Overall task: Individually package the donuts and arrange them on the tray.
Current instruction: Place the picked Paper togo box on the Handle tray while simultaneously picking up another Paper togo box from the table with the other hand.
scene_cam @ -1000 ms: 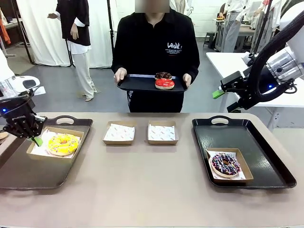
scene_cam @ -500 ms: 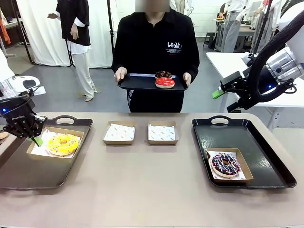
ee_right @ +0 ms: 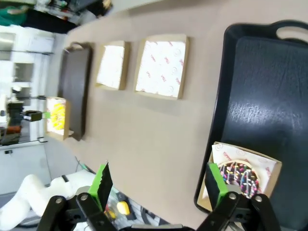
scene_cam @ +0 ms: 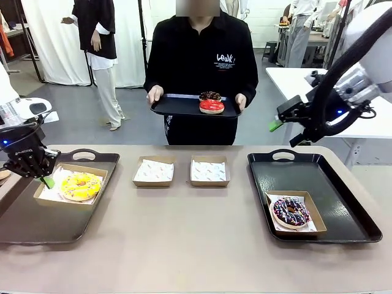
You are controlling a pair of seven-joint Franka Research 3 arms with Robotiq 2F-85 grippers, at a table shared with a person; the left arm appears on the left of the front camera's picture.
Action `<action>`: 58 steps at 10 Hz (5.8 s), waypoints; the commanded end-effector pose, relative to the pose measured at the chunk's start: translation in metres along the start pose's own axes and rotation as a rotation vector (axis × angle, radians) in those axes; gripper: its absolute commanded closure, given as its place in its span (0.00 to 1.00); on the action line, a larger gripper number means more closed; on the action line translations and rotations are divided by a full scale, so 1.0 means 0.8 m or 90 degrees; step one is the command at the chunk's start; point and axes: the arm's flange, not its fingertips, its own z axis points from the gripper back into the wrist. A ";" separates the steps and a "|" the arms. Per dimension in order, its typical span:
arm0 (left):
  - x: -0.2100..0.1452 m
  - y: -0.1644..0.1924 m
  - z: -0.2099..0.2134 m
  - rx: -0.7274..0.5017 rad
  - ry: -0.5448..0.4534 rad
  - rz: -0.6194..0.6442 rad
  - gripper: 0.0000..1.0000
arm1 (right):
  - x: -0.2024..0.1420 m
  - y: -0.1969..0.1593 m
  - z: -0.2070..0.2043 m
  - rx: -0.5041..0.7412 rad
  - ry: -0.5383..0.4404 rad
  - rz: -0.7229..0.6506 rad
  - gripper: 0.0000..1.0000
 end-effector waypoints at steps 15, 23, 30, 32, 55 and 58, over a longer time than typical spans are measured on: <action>-0.022 0.032 -0.013 0.109 -0.016 -0.058 0.99 | 0.145 0.106 -0.235 -0.305 0.120 0.034 0.00; -0.022 0.032 -0.013 0.109 -0.016 -0.058 0.99 | 0.099 0.059 -0.280 -0.332 0.129 0.068 0.00; -0.017 0.027 -0.016 0.113 -0.012 -0.032 0.99 | 0.107 0.065 -0.291 -0.337 0.099 0.004 0.00; -0.011 0.023 -0.018 0.116 -0.001 0.014 0.99 | 0.110 0.071 -0.311 -0.345 0.034 -0.036 0.00; -0.002 0.006 -0.085 0.169 0.003 -0.019 0.99 | 0.113 0.044 -0.343 -0.358 0.007 -0.043 0.00; -0.004 0.007 -0.085 0.159 0.011 -0.038 0.40 | 0.112 0.045 -0.342 -0.348 0.009 -0.027 0.60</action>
